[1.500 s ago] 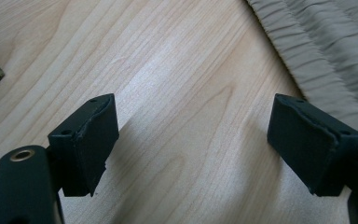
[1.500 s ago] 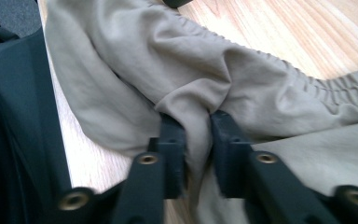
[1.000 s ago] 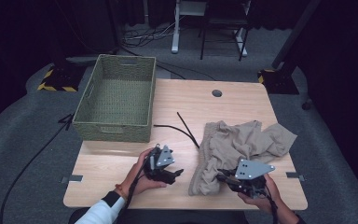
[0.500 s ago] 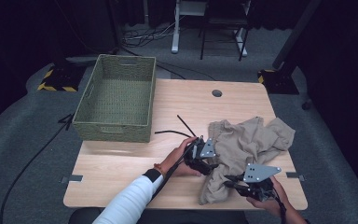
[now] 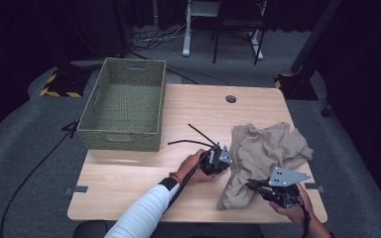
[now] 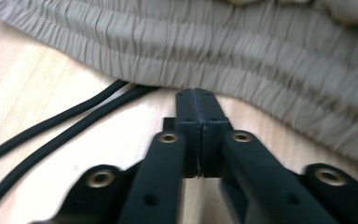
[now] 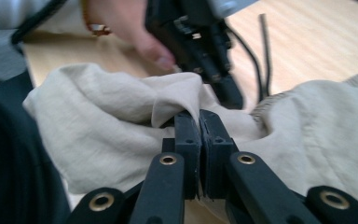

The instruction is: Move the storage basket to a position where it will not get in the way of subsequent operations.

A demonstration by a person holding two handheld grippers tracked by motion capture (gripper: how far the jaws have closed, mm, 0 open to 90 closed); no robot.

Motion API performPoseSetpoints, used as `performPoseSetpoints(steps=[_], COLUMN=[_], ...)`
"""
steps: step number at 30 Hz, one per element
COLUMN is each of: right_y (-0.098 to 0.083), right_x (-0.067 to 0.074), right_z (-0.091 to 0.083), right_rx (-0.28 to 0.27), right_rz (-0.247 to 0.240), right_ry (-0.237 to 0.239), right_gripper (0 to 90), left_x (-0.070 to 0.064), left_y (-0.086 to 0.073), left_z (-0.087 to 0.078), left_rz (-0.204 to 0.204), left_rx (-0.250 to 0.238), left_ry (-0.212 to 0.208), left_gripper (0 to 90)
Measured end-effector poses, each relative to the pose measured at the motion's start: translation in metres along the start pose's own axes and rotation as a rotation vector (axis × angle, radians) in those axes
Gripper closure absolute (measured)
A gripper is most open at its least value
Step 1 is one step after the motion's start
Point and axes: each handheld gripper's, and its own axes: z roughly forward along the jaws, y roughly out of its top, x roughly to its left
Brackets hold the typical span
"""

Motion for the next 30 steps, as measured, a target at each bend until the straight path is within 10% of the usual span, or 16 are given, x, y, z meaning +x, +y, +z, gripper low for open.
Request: performPoseSetpoints(steps=[7,11,18,23,27,30], right_y=[-0.006,-0.007,-0.010,-0.017,-0.022,-0.025], right_x=[-0.011,-0.016,-0.021,-0.024,-0.024,-0.026], right_z=[-0.010,-0.012,0.002,0.017,0.025,0.029], right_rx=[-0.036,-0.047,0.005,0.064,0.112,0.138], right_rz=[0.045,0.084,0.132,0.170,0.165,0.162], right_ry=[-0.073,-0.139,-0.159,-0.146,-0.143,-0.150], right_gripper=[83.1,62.6,37.9,31.7,30.7,30.8], left_x=[0.004,0.017,0.038,0.060,0.073,0.076], left_y=[-0.006,-0.015,-0.012,-0.006,-0.010,-0.013], left_z=[-0.007,-0.019,-0.015,-0.003,0.006,0.003], left_rz=[-0.025,-0.150,-0.180,-0.246,-0.348,-0.346], left_rx=[-0.027,-0.063,-0.081,-0.045,-0.012,-0.014], left_ry=[0.039,0.137,0.211,0.217,0.210,0.158], left_gripper=[72.2,39.3,24.6,27.5,43.3,57.6])
